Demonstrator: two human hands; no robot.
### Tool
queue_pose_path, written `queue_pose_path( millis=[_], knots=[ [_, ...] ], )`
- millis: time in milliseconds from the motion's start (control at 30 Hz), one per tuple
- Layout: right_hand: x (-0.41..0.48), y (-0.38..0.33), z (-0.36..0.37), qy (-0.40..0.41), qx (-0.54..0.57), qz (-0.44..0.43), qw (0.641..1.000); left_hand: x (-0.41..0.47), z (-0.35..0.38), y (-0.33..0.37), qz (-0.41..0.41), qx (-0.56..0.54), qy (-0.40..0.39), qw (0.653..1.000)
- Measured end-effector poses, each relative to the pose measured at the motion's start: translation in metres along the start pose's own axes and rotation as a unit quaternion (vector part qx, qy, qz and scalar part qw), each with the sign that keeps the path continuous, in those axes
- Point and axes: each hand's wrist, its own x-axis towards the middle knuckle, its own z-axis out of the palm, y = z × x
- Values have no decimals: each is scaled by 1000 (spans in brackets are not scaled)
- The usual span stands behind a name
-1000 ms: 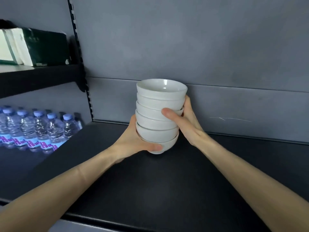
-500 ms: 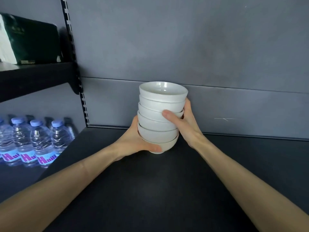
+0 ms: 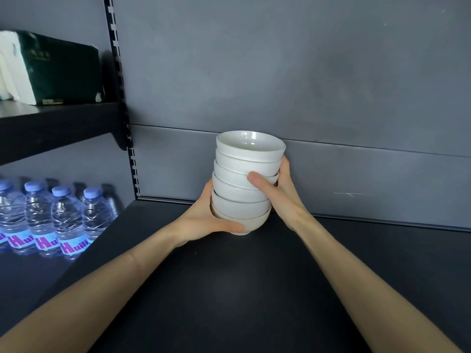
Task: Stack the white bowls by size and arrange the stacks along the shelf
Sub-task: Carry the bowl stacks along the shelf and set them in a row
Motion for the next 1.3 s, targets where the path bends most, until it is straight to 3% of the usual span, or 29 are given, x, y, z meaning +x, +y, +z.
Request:
queue_pose_path(
  millis=[467, 700, 1300],
  knots=[
    [2, -5, -11, -63, -24, 30, 997, 0, -9, -6, -49, -43, -12, 998],
    [1, -9, -24, -90, -47, 50, 994, 1, -15, -4, -46, 7, 60, 997],
    [-4, -19, -25, -47, -75, 50, 995, -3, -6, -5, 8, 2, 75, 997]
  ],
)
